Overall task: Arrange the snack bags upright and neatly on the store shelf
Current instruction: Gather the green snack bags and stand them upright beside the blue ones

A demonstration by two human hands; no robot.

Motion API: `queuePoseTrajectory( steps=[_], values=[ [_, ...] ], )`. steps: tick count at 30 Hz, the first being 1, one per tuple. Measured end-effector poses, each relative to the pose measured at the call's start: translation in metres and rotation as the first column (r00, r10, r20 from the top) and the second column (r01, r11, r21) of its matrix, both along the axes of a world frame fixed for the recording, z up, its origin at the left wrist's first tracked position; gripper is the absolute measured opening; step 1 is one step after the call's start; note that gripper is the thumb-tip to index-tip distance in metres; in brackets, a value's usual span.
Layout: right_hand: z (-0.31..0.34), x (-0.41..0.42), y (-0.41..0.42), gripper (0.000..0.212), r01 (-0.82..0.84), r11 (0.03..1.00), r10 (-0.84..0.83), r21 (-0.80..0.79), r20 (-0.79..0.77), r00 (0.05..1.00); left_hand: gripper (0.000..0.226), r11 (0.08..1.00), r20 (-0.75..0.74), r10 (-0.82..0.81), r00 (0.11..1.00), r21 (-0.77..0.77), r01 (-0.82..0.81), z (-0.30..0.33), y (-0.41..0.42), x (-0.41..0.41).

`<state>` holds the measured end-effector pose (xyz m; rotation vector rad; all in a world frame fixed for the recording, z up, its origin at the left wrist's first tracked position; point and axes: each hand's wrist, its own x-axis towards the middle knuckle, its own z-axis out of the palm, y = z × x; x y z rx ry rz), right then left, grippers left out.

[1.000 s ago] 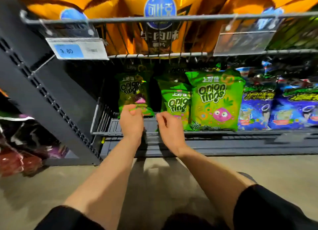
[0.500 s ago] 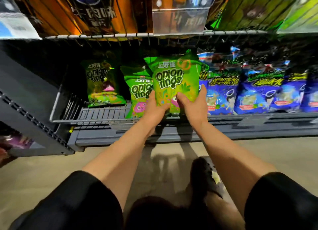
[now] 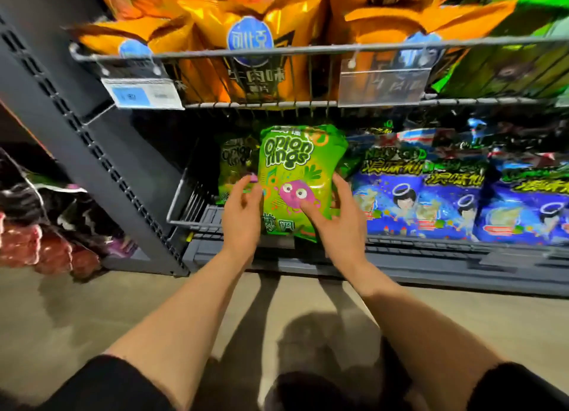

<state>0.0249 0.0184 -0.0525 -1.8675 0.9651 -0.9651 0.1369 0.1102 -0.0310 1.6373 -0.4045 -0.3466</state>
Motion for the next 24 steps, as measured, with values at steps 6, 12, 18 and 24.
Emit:
queuePoseTrajectory(
  steps=[6, 12, 18, 24],
  values=[
    [-0.004, 0.068, 0.056, 0.077, -0.253, 0.967, 0.251, -0.026, -0.065, 0.966, 0.033, 0.948, 0.043, 0.304, 0.952, 0.084, -0.307, -0.01, 0.054, 0.056],
    [-0.006, 0.147, 0.052, 0.069, -0.306, 0.951, 0.308, 0.029, -0.07, 0.949, 0.027, 0.933, 0.07, 0.309, 0.948, 0.17, -0.317, -0.006, 0.047, 0.122],
    [-0.05, 0.204, 0.037, 0.062, -0.164, 0.973, 0.18, 0.164, -0.089, 0.98, 0.011, 0.952, -0.027, 0.026, 0.999, 0.305, -0.017, -0.04, 0.025, 0.182],
    [-0.072, 0.236, 0.018, 0.097, -0.108, 0.915, 0.219, 0.389, -0.253, 0.942, 0.07, 0.919, -0.175, -0.061, 0.983, 0.374, 0.124, -0.112, 0.003, 0.232]
  ],
)
